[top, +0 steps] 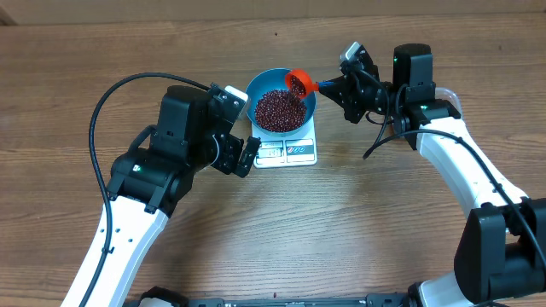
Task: Scoop item into bowl and weigh 150g on scale
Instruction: 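Tilt the scoop with the right gripper to pour beans into the bowl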
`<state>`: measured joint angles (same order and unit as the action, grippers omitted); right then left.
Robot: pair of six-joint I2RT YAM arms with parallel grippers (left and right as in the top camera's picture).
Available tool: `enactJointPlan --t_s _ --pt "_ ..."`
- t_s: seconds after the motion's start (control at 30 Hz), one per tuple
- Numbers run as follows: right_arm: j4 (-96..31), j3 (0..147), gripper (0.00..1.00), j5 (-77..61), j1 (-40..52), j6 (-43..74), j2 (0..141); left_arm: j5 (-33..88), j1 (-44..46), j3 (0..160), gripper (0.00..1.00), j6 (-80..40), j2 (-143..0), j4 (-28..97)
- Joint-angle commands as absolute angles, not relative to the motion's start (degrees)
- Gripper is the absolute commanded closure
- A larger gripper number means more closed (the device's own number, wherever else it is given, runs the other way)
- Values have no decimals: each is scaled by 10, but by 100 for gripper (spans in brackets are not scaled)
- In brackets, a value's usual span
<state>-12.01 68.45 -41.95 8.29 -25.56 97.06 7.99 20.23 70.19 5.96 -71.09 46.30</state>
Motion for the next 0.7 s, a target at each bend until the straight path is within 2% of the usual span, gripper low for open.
enactJointPlan --t_s 0.0,0.67 --pt "-117 687 96 -421 85 -259 974 88 204 703 0 56 -704 463" --pt "-118 687 96 -431 85 -256 974 88 204 703 0 56 -704 463"
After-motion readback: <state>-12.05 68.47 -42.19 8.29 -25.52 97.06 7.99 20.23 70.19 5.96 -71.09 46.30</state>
